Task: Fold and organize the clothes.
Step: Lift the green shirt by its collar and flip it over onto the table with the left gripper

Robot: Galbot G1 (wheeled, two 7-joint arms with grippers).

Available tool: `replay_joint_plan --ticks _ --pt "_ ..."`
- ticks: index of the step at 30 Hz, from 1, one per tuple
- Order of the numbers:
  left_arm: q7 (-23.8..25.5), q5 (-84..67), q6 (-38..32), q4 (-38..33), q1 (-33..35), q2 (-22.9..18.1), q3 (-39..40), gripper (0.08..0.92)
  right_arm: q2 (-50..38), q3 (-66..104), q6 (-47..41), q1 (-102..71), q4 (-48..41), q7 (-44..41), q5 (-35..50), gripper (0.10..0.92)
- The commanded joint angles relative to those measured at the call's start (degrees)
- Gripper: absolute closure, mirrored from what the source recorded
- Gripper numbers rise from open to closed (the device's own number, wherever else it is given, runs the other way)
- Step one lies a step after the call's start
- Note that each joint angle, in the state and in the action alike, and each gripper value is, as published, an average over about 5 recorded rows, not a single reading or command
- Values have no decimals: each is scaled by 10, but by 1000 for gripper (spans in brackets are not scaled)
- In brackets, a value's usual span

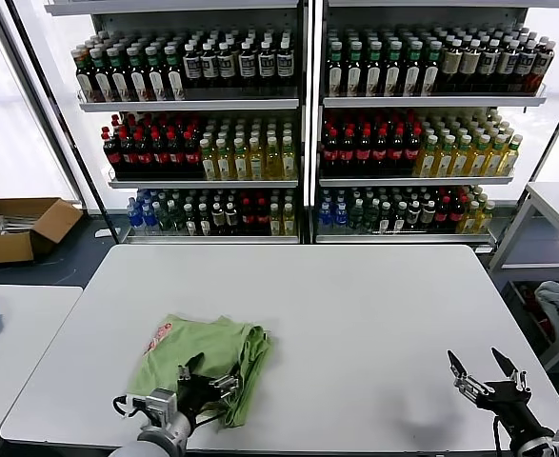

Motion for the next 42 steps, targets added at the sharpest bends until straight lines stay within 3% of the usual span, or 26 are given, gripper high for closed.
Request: replay_joint_plan --ticks 1,6,11,16,20,27,42 --pt "1 -1 13 -11 -2 -17 64 177 2 4 0 0 1 0 1 203" --pt "-9 -87 27 -77 11 -15 33 177 7 6 0 -1 0 0 0 203" --pt "-24 -175 40 -135 18 17 -59 177 11 5 0 1 -1 1 0 203" --pt "-22 -207 45 -103 18 65 -180 177 12 0 1 1 -2 0 -1 203" --pt "-14 -210 48 -54 16 96 -226 177 11 -4 1 2 -2 0 -1 203" --pt "-9 -223 48 28 -8 105 -207 177 10 -11 2 -3 3 -2 -5 203" --pt "4 -220 48 79 -28 76 -164 177 10 -6 3 -6 2 -2 -5 203"
